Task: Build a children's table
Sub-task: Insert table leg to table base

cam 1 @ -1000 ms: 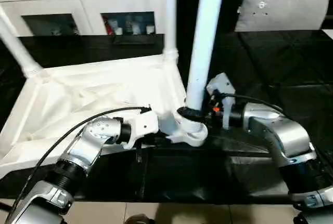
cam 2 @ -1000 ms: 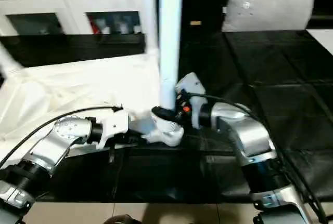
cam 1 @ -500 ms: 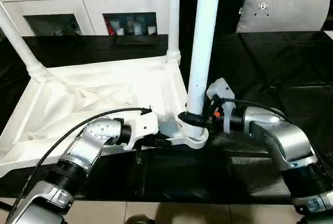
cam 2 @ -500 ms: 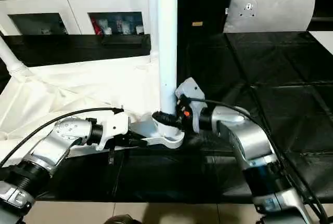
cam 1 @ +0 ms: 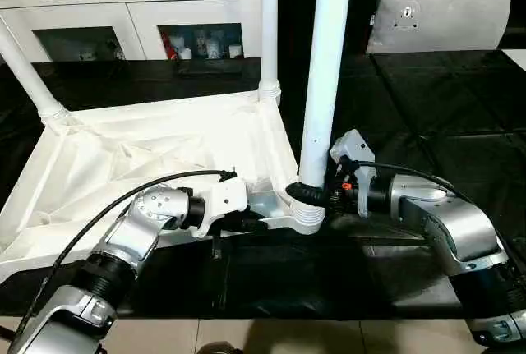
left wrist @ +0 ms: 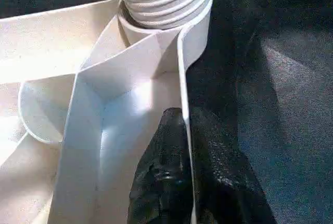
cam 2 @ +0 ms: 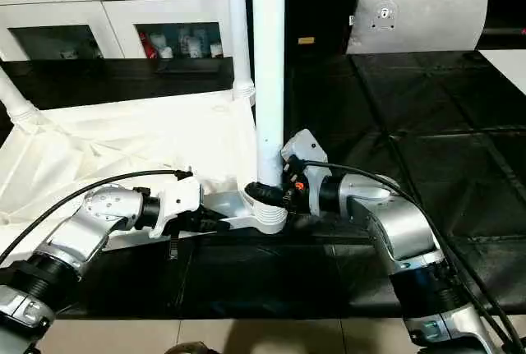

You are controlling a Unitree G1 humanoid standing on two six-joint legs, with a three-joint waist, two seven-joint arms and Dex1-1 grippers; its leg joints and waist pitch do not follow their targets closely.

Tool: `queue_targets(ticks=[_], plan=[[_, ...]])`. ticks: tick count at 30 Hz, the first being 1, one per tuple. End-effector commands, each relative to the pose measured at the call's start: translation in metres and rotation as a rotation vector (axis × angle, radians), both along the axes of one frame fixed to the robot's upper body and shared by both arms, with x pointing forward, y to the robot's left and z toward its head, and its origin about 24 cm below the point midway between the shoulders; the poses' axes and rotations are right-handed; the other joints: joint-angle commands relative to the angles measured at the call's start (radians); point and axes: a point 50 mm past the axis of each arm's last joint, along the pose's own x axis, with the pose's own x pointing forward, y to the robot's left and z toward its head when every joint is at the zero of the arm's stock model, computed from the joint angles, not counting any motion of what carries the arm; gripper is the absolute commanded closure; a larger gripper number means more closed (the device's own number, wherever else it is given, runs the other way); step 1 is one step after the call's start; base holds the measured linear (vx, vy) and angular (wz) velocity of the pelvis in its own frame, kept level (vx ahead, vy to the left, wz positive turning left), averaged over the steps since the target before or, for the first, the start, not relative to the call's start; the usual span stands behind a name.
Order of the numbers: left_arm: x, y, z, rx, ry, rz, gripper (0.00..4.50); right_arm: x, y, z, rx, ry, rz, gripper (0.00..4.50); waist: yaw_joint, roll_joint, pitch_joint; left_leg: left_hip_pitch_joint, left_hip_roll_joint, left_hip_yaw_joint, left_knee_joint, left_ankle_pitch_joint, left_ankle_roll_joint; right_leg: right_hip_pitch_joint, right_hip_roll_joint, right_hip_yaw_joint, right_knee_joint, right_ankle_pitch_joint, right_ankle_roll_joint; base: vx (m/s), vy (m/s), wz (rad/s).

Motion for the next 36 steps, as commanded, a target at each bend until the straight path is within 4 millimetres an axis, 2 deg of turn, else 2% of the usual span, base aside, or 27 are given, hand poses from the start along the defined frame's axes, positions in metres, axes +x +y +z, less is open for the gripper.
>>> queue_targets(ticks=[1,13,15,17,18,19,23,25,26,27,28,32,33,34,36], plan=[[-0.001,0.002,-0.001,0.027,-0.004,-0.028,4.50,0.001,-0.001,-0.004,-0.020,0.012,-0.006,2.60,-0.002,-0.012,-0.062,0.005,0.110,-0.051,-0.084,-0.097,0.038,0.059,-0.124,0.094,-0.085,-0.227,-0.092,0.000,0.000,0.00],[0.000,0.001,0.002,0.025,-0.012,-0.031,4.50,0.008,0.001,-0.018,0.078,0.091,-0.048,2.60,-0.007,-0.006,-0.056,0.012,0.113,-0.054,-0.090,-0.157,0.015,0.057,-0.127,0.094,-0.094,-0.300,-0.092,0.000,0.000,0.00],[0.001,0.002,0.002,0.024,-0.012,-0.028,4.50,0.007,-0.001,-0.021,0.109,0.109,-0.067,2.60,-0.005,-0.002,-0.057,0.010,0.113,-0.055,-0.090,-0.150,0.013,0.059,-0.128,0.095,-0.092,-0.287,-0.096,0.000,0.000,0.00],[0.001,0.002,0.002,0.023,-0.012,-0.027,4.50,0.006,-0.003,-0.022,0.121,0.115,-0.078,2.60,-0.006,-0.005,-0.059,0.009,0.114,-0.054,-0.090,-0.141,0.015,0.059,-0.128,0.096,-0.089,-0.263,-0.100,0.000,0.000,0.00],[0.000,0.003,0.003,0.021,-0.009,-0.024,4.50,0.004,-0.007,-0.027,0.154,0.133,-0.114,2.60,-0.004,0.008,-0.060,0.008,0.114,-0.055,-0.089,-0.137,0.014,0.059,-0.129,0.096,-0.087,-0.243,-0.106,0.000,0.000,0.00],[0.000,0.004,0.002,0.019,-0.008,-0.023,4.50,0.003,-0.010,-0.031,0.177,0.144,-0.137,2.60,-0.005,0.004,-0.059,0.008,0.115,-0.054,-0.090,-0.141,0.015,0.059,-0.128,0.096,-0.090,-0.239,-0.106,0.000,0.000,0.00],[0.000,0.004,0.002,0.018,-0.004,-0.022,4.50,-0.003,-0.015,-0.039,0.222,0.158,-0.181,2.60,-0.004,0.014,-0.060,0.008,0.114,-0.056,-0.090,-0.159,0.010,0.061,-0.127,0.093,-0.089,-0.218,-0.116,0.000,0.000,0.00],[0.001,0.004,0.003,0.015,-0.002,-0.022,4.50,-0.007,-0.016,-0.043,0.247,0.161,-0.195,2.60,-0.004,0.024,-0.059,0.008,0.111,-0.055,-0.090,-0.171,0.009,0.061,-0.127,0.092,-0.092,-0.240,-0.113,0.000,0.000,0.00],[0.001,0.004,0.003,0.014,-0.001,-0.022,4.50,-0.009,-0.017,-0.045,0.252,0.161,-0.199,2.60,-0.005,0.019,-0.058,0.008,0.111,-0.055,-0.091,-0.175,0.010,0.061,-0.126,0.092,-0.095,-0.255,-0.108,0.000,0.000,0.00],[0.002,0.004,0.003,0.014,-0.001,-0.022,4.50,-0.010,-0.017,-0.045,0.257,0.160,-0.202,2.60,-0.005,0.018,-0.058,0.008,0.110,-0.055,-0.091,-0.176,0.011,0.061,-0.125,0.091,-0.095,-0.264,-0.105,0.000,0.000,0.00],[0.002,0.003,0.003,0.012,0.000,-0.021,4.50,-0.013,-0.018,-0.048,0.271,0.157,-0.210,2.60,-0.004,0.024,-0.056,0.010,0.111,-0.055,-0.092,-0.184,0.012,0.059,-0.126,0.092,-0.100,-0.282,-0.095,0.000,0.000,0.00],[0.004,0.002,0.004,0.010,0.000,-0.021,4.50,-0.024,-0.021,-0.056,0.296,0.149,-0.247,2.60,-0.004,0.030,-0.056,0.010,0.114,-0.059,-0.096,-0.199,0.011,0.058,-0.127,0.091,-0.101,-0.289,-0.089,0.000,0.000,0.00],[0.004,0.002,0.004,0.010,0.000,-0.021,4.50,-0.025,-0.023,-0.058,0.278,0.139,-0.255,2.60,-0.005,0.033,-0.055,0.011,0.114,-0.059,-0.096,-0.207,0.009,0.057,-0.127,0.090,-0.101,-0.299,-0.088,0.000,0.000,0.00],[0.005,0.002,0.004,0.010,0.000,-0.022,4.50,-0.026,-0.024,-0.060,0.255,0.127,-0.260,2.60,-0.007,0.030,-0.054,0.010,0.111,-0.058,-0.097,-0.217,0.009,0.058,-0.126,0.090,-0.104,-0.321,-0.081,0.000,0.000,0.00],[0.005,0.003,0.004,0.013,0.000,-0.024,4.50,-0.028,-0.028,-0.063,0.148,0.077,-0.248,2.60,-0.009,0.033,-0.050,0.010,0.105,-0.056,-0.096,-0.224,0.010,0.058,-0.127,0.089,-0.113,-0.372,-0.063,0.000,0.000,0.00]])
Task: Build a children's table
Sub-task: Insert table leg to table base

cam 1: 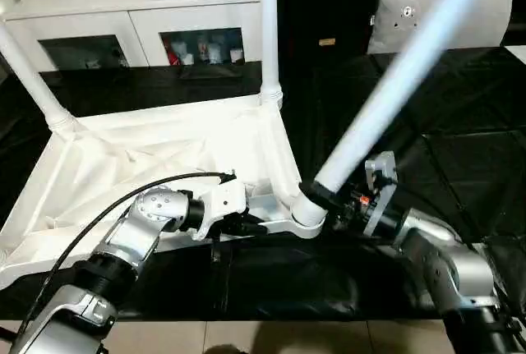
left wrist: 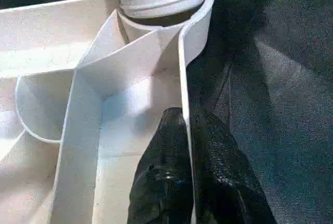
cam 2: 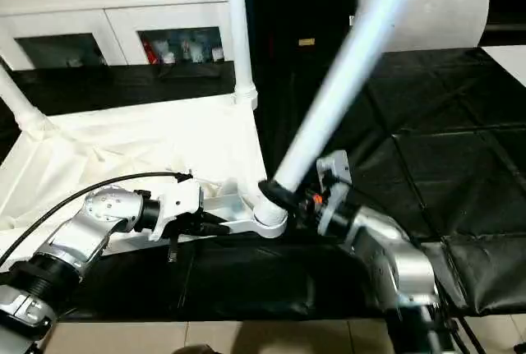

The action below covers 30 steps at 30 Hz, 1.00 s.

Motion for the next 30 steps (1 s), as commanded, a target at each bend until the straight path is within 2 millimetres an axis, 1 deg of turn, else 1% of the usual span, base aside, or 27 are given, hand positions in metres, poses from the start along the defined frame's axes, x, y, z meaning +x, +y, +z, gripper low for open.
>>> queue_targets(ticks=[1,2,4,5,6,7,8,9,10,11,12,13,14,16,17,18,19,20,21,22,23,25,26,27,28,29,30], plan=[[0.006,0.001,0.009,0.022,-0.043,-0.021,4.50,-0.008,-0.011,-0.026,-0.169,0.085,-0.033,2.60,-0.007,-0.005,-0.043,0.004,0.100,-0.055,-0.091,-0.217,0.019,0.047,-0.125,0.088,-0.114,-0.412,-0.048,0.000,0.000,0.00],[0.006,0.001,0.008,0.024,-0.043,-0.023,4.50,-0.009,-0.012,-0.027,-0.237,0.057,-0.019,2.60,-0.007,-0.004,-0.043,0.008,0.100,-0.054,-0.092,-0.217,0.021,0.044,-0.124,0.086,-0.118,-0.442,-0.032,0.000,0.000,0.00],[0.006,0.001,0.008,0.027,-0.044,-0.024,4.50,-0.008,-0.012,-0.026,-0.262,0.044,-0.013,2.60,-0.010,-0.003,-0.042,0.010,0.103,-0.056,-0.095,-0.229,0.022,0.043,-0.121,0.086,-0.122,-0.458,-0.021,0.000,0.000,0.00],[0.006,0.001,0.008,0.029,-0.045,-0.026,4.50,-0.008,-0.013,-0.026,-0.289,0.034,-0.005,2.60,-0.011,-0.005,-0.042,0.013,0.104,-0.058,-0.097,-0.236,0.023,0.044,-0.121,0.086,-0.120,-0.447,-0.023,0.000,0.000,0.00],[0.006,0.001,0.008,0.031,-0.045,-0.027,4.50,-0.007,-0.012,-0.026,-0.327,0.026,0.011,2.60,-0.012,-0.003,-0.041,0.014,0.106,-0.058,-0.099,-0.241,0.023,0.045,-0.121,0.086,-0.121,-0.443,-0.024,0.000,0.000,0.00],[0.005,0.000,0.007,0.035,-0.047,-0.029,4.50,-0.006,-0.012,-0.028,-0.390,0.019,0.043,2.60,-0.017,-0.004,-0.039,0.019,0.108,-0.060,-0.104,-0.264,0.021,0.046,-0.119,0.084,-0.123,-0.449,-0.027,0.000,0.000,0.00],[0.005,0.000,0.006,0.042,-0.049,-0.033,4.50,-0.006,-0.011,-0.029,-0.416,0.019,0.061,2.60,-0.023,-0.013,-0.038,0.023,0.108,-0.059,-0.107,-0.280,0.018,0.045,-0.120,0.085,-0.127,-0.459,-0.028,0.000,0.000,0.00],[0.005,0.000,0.006,0.042,-0.049,-0.033,4.50,-0.006,-0.011,-0.029,-0.416,0.019,0.061,2.60,-0.024,-0.010,-0.037,0.023,0.107,-0.060,-0.107,-0.288,0.015,0.045,-0.122,0.086,-0.125,-0.467,-0.031,0.000,0.000,0.00],[0.004,0.000,0.005,0.049,-0.051,-0.038,4.50,-0.004,-0.010,-0.030,-0.437,0.023,0.083,2.60,-0.027,-0.012,-0.038,0.020,0.105,-0.061,-0.107,-0.287,0.014,0.048,-0.126,0.086,-0.125,-0.480,-0.030,0.000,0.000,0.00],[0.002,0.000,0.004,0.054,-0.051,-0.045,4.50,-0.003,-0.009,-0.031,-0.453,0.033,0.112,2.60,-0.032,-0.019,-0.035,0.018,0.104,-0.061,-0.108,-0.286,0.016,0.048,-0.125,0.086,-0.127,-0.500,-0.026,0.000,0.000,0.00],[0.002,0.000,0.004,0.055,-0.051,-0.046,4.50,-0.003,-0.008,-0.032,-0.457,0.036,0.119,2.60,-0.033,-0.016,-0.035,0.018,0.103,-0.061,-0.107,-0.286,0.019,0.049,-0.127,0.087,-0.128,-0.509,-0.024,0.000,0.000,0.00],[0.001,0.000,0.004,0.058,-0.052,-0.053,4.50,-0.002,-0.007,-0.033,-0.479,0.046,0.154,2.60,-0.034,-0.022,-0.034,0.021,0.103,-0.059,-0.105,-0.288,0.022,0.044,-0.127,0.088,-0.133,-0.527,-0.021,0.000,0.000,0.00],[0.001,0.001,0.005,0.062,-0.055,-0.060,4.50,-0.002,-0.006,-0.035,-0.493,0.062,0.184,2.60,-0.034,-0.020,-0.034,0.021,0.101,-0.059,-0.105,-0.287,0.022,0.045,-0.127,0.088,-0.135,-0.539,-0.018,0.000,0.000,0.00],[0.001,0.001,0.006,0.066,-0.059,-0.069,4.50,-0.003,-0.005,-0.038,-0.512,0.080,0.222,2.60,-0.035,-0.019,-0.035,0.021,0.105,-0.062,-0.108,-0.297,0.020,0.044,-0.126,0.087,-0.134,-0.531,-0.019,0.000,0.000,0.00],[0.001,0.002,0.007,0.070,-0.066,-0.075,4.50,-0.003,-0.005,-0.039,-0.520,0.085,0.233,2.60,-0.037,-0.017,-0.031,0.019,0.107,-0.063,-0.110,-0.305,0.018,0.042,-0.125,0.089,-0.135,-0.525,-0.019,0.000,0.000,0.00],[0.001,0.002,0.007,0.073,-0.070,-0.079,4.50,-0.003,-0.004,-0.040,-0.526,0.086,0.238,2.60,-0.038,-0.018,-0.033,0.021,0.110,-0.064,-0.112,-0.317,0.014,0.043,-0.125,0.090,-0.132,-0.507,-0.026,0.000,0.000,0.00],[0.002,0.002,0.009,0.077,-0.071,-0.089,4.50,-0.001,-0.003,-0.041,-0.515,0.101,0.241,2.60,-0.039,-0.015,-0.030,0.021,0.111,-0.065,-0.115,-0.327,0.011,0.042,-0.125,0.092,-0.130,-0.483,-0.034,0.000,0.000,0.00],[0.002,0.003,0.009,0.079,-0.072,-0.092,4.50,-0.001,-0.003,-0.042,-0.513,0.104,0.243,2.60,-0.040,-0.018,-0.031,0.020,0.114,-0.066,-0.118,-0.334,0.010,0.044,-0.125,0.094,-0.126,-0.460,-0.045,0.000,0.000,0.00],[0.004,0.003,0.010,0.083,-0.076,-0.098,4.50,0.000,-0.002,-0.043,-0.509,0.111,0.247,2.60,-0.040,-0.017,-0.029,0.019,0.114,-0.066,-0.119,-0.338,0.010,0.044,-0.126,0.094,-0.125,-0.454,-0.050,0.000,0.000,0.00],[0.005,0.005,0.012,0.093,-0.082,-0.106,4.50,0.000,0.000,-0.044,-0.507,0.120,0.255,2.60,-0.043,-0.014,-0.020,0.018,0.112,-0.066,-0.121,-0.355,0.009,0.041,-0.126,0.095,-0.127,-0.461,-0.057,0.000,0.000,0.00],[0.006,0.005,0.013,0.095,-0.083,-0.107,4.50,0.000,0.000,-0.044,-0.507,0.121,0.258,2.60,-0.045,-0.016,-0.021,0.020,0.109,-0.065,-0.120,-0.362,0.010,0.041,-0.125,0.094,-0.129,-0.472,-0.056,0.000,0.000,0.00],[0.010,0.006,0.016,0.103,-0.092,-0.110,4.50,-0.002,0.002,-0.045,-0.506,0.124,0.268,2.60,-0.049,-0.016,-0.017,0.027,0.106,-0.064,-0.120,-0.378,0.007,0.039,-0.125,0.093,-0.137,-0.521,-0.043,0.000,0.000,0.00],[0.016,0.006,0.021,0.108,-0.102,-0.110,4.50,-0.003,0.005,-0.045,-0.494,0.127,0.274,2.60,-0.051,-0.016,-0.014,0.028,0.105,-0.064,-0.121,-0.383,0.007,0.037,-0.124,0.093,-0.141,-0.535,-0.039,0.000,0.000,0.00],[0.019,0.005,0.024,0.108,-0.109,-0.109,4.50,-0.004,0.007,-0.045,-0.482,0.130,0.276,2.60,-0.052,-0.011,-0.012,0.029,0.104,-0.064,-0.121,-0.385,0.008,0.036,-0.124,0.092,-0.143,-0.542,-0.037,0.000,0.000,0.00],[0.020,0.005,0.024,0.108,-0.111,-0.108,4.50,-0.004,0.007,-0.045,-0.480,0.130,0.276,2.60,-0.053,-0.013,-0.012,0.031,0.106,-0.065,-0.123,-0.386,0.006,0.037,-0.123,0.092,-0.145,-0.536,-0.036,0.000,0.000,0.00],[0.023,0.005,0.027,0.107,-0.119,-0.106,4.50,-0.005,0.009,-0.046,-0.476,0.129,0.272,2.60,-0.056,-0.009,-0.013,0.025,0.110,-0.068,-0.127,-0.373,0.006,0.044,-0.124,0.092,-0.138,-0.495,-0.046,0.000,0.000,0.00],[0.027,0.004,0.030,0.105,-0.124,-0.102,4.50,-0.006,0.009,-0.046,-0.473,0.129,0.265,2.60,-0.057,-0.007,-0.012,0.024,0.111,-0.068,-0.129,-0.372,0.007,0.045,-0.123,0.091,-0.138,-0.484,-0.048,0.000,0.000,0.00]])
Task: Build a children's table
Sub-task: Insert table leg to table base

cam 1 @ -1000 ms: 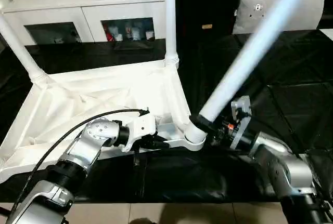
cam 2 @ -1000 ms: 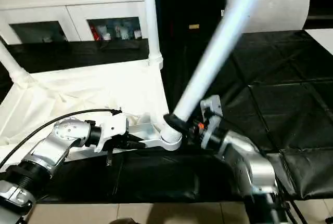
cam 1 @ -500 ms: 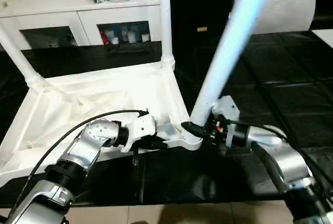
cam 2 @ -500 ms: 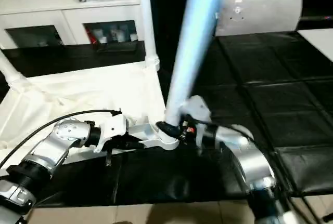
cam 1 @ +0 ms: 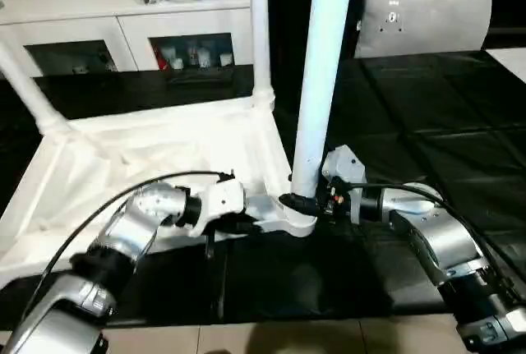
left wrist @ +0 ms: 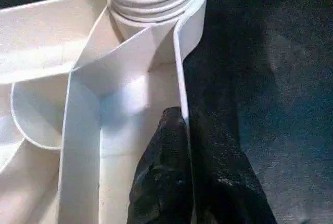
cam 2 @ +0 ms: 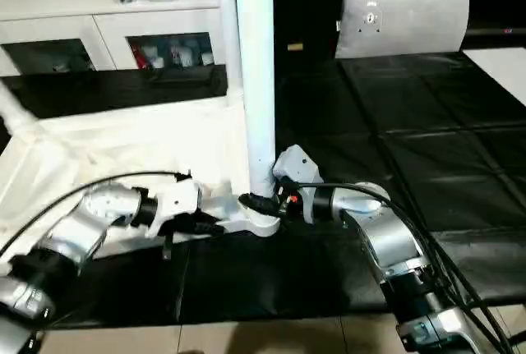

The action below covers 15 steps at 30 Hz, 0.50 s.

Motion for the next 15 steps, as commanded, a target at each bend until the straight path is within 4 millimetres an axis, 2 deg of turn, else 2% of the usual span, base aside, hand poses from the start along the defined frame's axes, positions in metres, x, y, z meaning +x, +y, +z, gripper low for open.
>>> queue_targets(ticks=[1,3,7,8,9,10,11,12,14,15], plan=[[0.015,-0.003,0.027,0.009,-0.108,-0.050,4.50,-0.023,-0.016,-0.061,-0.161,0.264,-0.078,2.60,-0.007,0.006,-0.022,0.010,0.112,-0.067,-0.102,-0.373,0.008,0.022,-0.127,0.092,-0.111,-0.484,-0.052,0.000,0.000,0.00],[0.019,-0.003,0.031,0.010,-0.117,-0.047,4.50,-0.023,-0.016,-0.061,-0.159,0.264,-0.091,2.60,-0.008,0.005,-0.018,0.003,0.115,-0.069,-0.104,-0.367,0.009,0.027,-0.131,0.093,-0.108,-0.482,-0.064,0.000,0.000,0.00],[0.021,0.000,0.033,0.009,-0.115,-0.042,4.50,-0.022,-0.016,-0.062,-0.161,0.260,-0.111,2.60,-0.008,0.004,-0.016,0.003,0.118,-0.070,-0.106,-0.365,0.007,0.025,-0.137,0.098,-0.107,-0.495,-0.070,0.000,0.000,0.00],[0.016,0.003,0.030,-0.012,-0.093,-0.027,4.50,-0.020,-0.015,-0.062,-0.158,0.257,-0.131,2.60,-0.007,-0.010,-0.017,0.001,0.118,-0.069,-0.106,-0.351,0.013,0.026,-0.139,0.100,-0.108,-0.502,-0.070,0.000,0.000,0.00],[0.016,0.003,0.030,-0.012,-0.093,-0.027,4.50,-0.020,-0.015,-0.062,-0.158,0.257,-0.131,2.60,-0.005,-0.003,-0.017,0.001,0.120,-0.070,-0.106,-0.346,0.010,0.026,-0.143,0.101,-0.105,-0.504,-0.074,0.000,0.000,0.00],[0.016,0.003,0.030,-0.014,-0.092,-0.026,4.50,-0.019,-0.014,-0.062,-0.158,0.257,-0.132,2.60,-0.004,-0.001,-0.016,0.002,0.118,-0.068,-0.106,-0.341,0.012,0.024,-0.142,0.101,-0.108,-0.511,-0.073,0.000,0.000,0.00],[0.007,0.010,0.024,-0.046,-0.057,0.019,4.50,-0.016,-0.011,-0.062,-0.153,0.253,-0.151,2.60,-0.002,-0.008,-0.020,0.000,0.125,-0.071,-0.107,-0.327,0.004,0.027,-0.148,0.104,-0.101,-0.496,-0.083,0.000,0.000,0.00],[0.005,0.012,0.022,-0.051,-0.049,0.045,4.50,-0.015,-0.010,-0.062,-0.152,0.252,-0.161,2.60,-0.008,-0.013,-0.015,-0.007,0.124,-0.070,-0.110,-0.325,0.009,0.028,-0.144,0.102,-0.103,-0.499,-0.084,0.000,0.000,0.00],[0.002,0.014,0.020,-0.054,-0.042,0.068,4.50,-0.014,-0.009,-0.062,-0.153,0.250,-0.170,2.60,-0.008,-0.007,-0.018,-0.002,0.125,-0.070,-0.111,-0.324,0.003,0.026,-0.145,0.104,-0.101,-0.493,-0.090,0.000,0.000,0.00],[-0.005,0.019,0.013,-0.060,-0.030,0.149,4.50,-0.011,-0.008,-0.063,-0.155,0.240,-0.201,2.60,-0.010,-0.011,-0.016,-0.002,0.125,-0.069,-0.111,-0.323,0.005,0.024,-0.144,0.105,-0.100,-0.494,-0.094,0.000,0.000,0.00]])
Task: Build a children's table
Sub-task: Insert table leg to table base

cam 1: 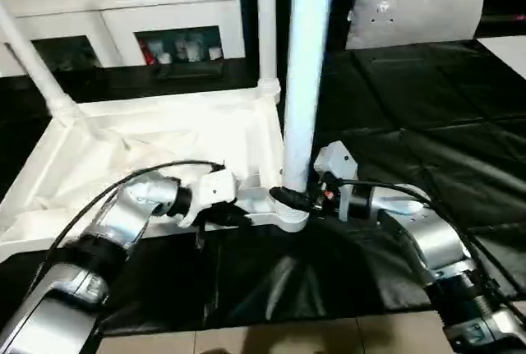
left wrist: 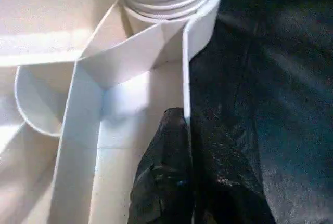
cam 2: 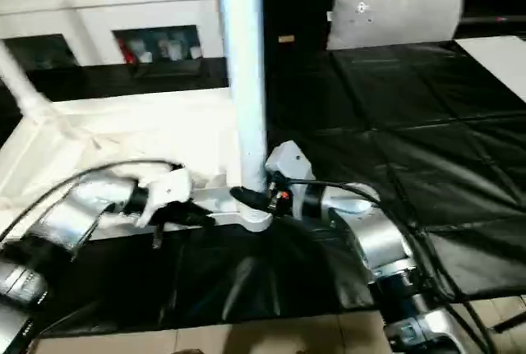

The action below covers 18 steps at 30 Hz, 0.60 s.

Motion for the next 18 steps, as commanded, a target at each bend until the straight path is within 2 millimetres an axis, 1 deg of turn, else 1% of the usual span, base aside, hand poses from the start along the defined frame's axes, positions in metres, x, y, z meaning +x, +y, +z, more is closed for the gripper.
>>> queue_targets(ticks=[1,2,3,4,5,6,7,8,9,10,11,12,13,14,15,16,17,18], plan=[[0.001,0.002,0.010,-0.042,-0.043,0.058,4.50,-0.012,-0.025,-0.062,-0.213,0.253,-0.158,2.60,0.008,-0.006,-0.025,-0.003,0.127,-0.071,-0.103,-0.321,0.005,0.028,-0.145,0.105,-0.098,-0.488,-0.099,0.000,0.000,0.00],[-0.012,0.003,0.004,-0.072,-0.023,0.174,4.50,-0.008,-0.024,-0.063,-0.211,0.246,-0.205,2.60,0.002,-0.013,-0.029,-0.006,0.126,-0.073,-0.103,-0.327,0.002,0.031,-0.146,0.104,-0.096,-0.495,-0.100,0.000,0.000,0.00],[-0.017,0.003,0.003,-0.084,-0.017,0.216,4.50,-0.006,-0.024,-0.063,-0.209,0.244,-0.220,2.60,-0.003,-0.009,-0.030,-0.011,0.132,-0.075,-0.106,-0.315,-0.007,0.037,-0.151,0.107,-0.086,-0.465,-0.116,0.000,0.000,0.00],[-0.023,0.000,0.002,-0.097,-0.014,0.257,4.50,-0.004,-0.024,-0.063,-0.205,0.240,-0.235,2.60,-0.013,-0.005,-0.024,-0.018,0.130,-0.077,-0.108,-0.323,-0.001,0.037,-0.146,0.103,-0.089,-0.475,-0.113,0.000,0.000,0.00],[-0.026,-0.004,0.002,-0.102,-0.014,0.278,4.50,-0.003,-0.024,-0.062,-0.202,0.237,-0.240,2.60,-0.017,-0.008,-0.025,-0.010,0.126,-0.074,-0.105,-0.335,0.000,0.031,-0.142,0.104,-0.093,-0.487,-0.112,0.000,0.000,0.00],[-0.028,-0.006,0.002,-0.107,-0.014,0.294,4.50,-0.002,-0.024,-0.062,-0.200,0.234,-0.243,2.60,-0.021,-0.016,-0.027,-0.009,0.127,-0.072,-0.105,-0.333,-0.002,0.032,-0.142,0.107,-0.093,-0.483,-0.120,0.000,0.000,0.00],[-0.030,-0.010,0.002,-0.112,-0.014,0.314,4.50,-0.001,-0.024,-0.061,-0.197,0.230,-0.247,2.60,-0.023,-0.011,-0.025,-0.007,0.123,-0.069,-0.102,-0.330,0.004,0.027,-0.138,0.108,-0.095,-0.489,-0.120,0.000,0.000,0.00],[-0.034,-0.018,0.004,-0.126,-0.010,0.353,4.50,0.001,-0.023,-0.060,-0.190,0.225,-0.254,2.60,-0.024,-0.015,-0.029,-0.007,0.120,-0.067,-0.099,-0.319,0.012,0.029,-0.138,0.108,-0.097,-0.488,-0.121,0.000,0.000,0.00],[-0.036,-0.027,0.004,-0.129,-0.015,0.362,4.50,0.002,-0.022,-0.058,-0.184,0.222,-0.257,2.60,-0.021,-0.020,-0.031,-0.005,0.118,-0.062,-0.096,-0.304,0.023,0.026,-0.136,0.109,-0.102,-0.490,-0.120,0.000,0.000,0.00],[-0.036,-0.027,0.004,-0.129,-0.015,0.362,4.50,0.002,-0.022,-0.058,-0.184,0.222,-0.257,2.60,-0.018,-0.018,-0.031,-0.005,0.119,-0.063,-0.095,-0.294,0.025,0.027,-0.138,0.109,-0.099,-0.483,-0.121,0.000,0.000,0.00],[-0.040,-0.042,0.004,-0.128,-0.023,0.364,4.50,0.004,-0.020,-0.056,-0.176,0.218,-0.259,2.60,-0.015,-0.018,-0.032,-0.005,0.120,-0.061,-0.095,-0.281,0.031,0.026,-0.134,0.108,-0.101,-0.481,-0.117,0.000,0.000,0.00],[-0.041,-0.048,0.005,-0.130,-0.027,0.362,4.50,0.004,-0.019,-0.055,-0.176,0.214,-0.258,2.60,-0.012,-0.018,-0.032,-0.003,0.120,-0.061,-0.095,-0.282,0.031,0.025,-0.133,0.107,-0.102,-0.482,-0.115,0.000,0.000,0.00],[-0.040,-0.051,0.006,-0.129,-0.029,0.364,4.50,0.005,-0.019,-0.055,-0.177,0.212,-0.258,2.60,-0.005,-0.017,-0.033,-0.002,0.115,-0.058,-0.092,-0.282,0.036,0.024,-0.131,0.105,-0.106,-0.495,-0.106,0.000,0.000,0.00],[-0.040,-0.053,0.007,-0.128,-0.034,0.360,4.50,0.005,-0.019,-0.055,-0.177,0.209,-0.258,2.60,0.002,-0.018,-0.033,0.000,0.112,-0.058,-0.091,-0.287,0.036,0.023,-0.131,0.103,-0.110,-0.513,-0.097,0.000,0.000,0.00],[-0.039,-0.054,0.008,-0.123,-0.038,0.365,4.50,0.006,-0.019,-0.055,-0.178,0.208,-0.258,2.60,0.002,-0.018,-0.031,0.000,0.111,-0.058,-0.091,-0.291,0.037,0.022,-0.130,0.103,-0.111,-0.522,-0.091,0.000,0.000,0.00],[-0.038,-0.053,0.009,-0.113,-0.046,0.373,4.50,0.006,-0.019,-0.055,-0.178,0.207,-0.260,2.60,0.004,-0.016,-0.031,0.001,0.110,-0.060,-0.091,-0.304,0.035,0.022,-0.129,0.100,-0.113,-0.541,-0.081,0.000,0.000,0.00],[-0.037,-0.053,0.009,-0.105,-0.050,0.383,4.50,0.006,-0.019,-0.055,-0.178,0.206,-0.262,2.60,0.004,-0.020,-0.031,0.002,0.108,-0.060,-0.091,-0.313,0.034,0.021,-0.128,0.098,-0.116,-0.556,-0.068,0.000,0.000,0.00],[-0.035,-0.051,0.010,-0.094,-0.058,0.389,4.50,0.006,-0.019,-0.055,-0.177,0.206,-0.264,2.60,0.004,-0.019,-0.031,0.003,0.109,-0.062,-0.092,-0.320,0.031,0.020,-0.127,0.097,-0.116,-0.561,-0.065,0.000,0.000,0.00]])
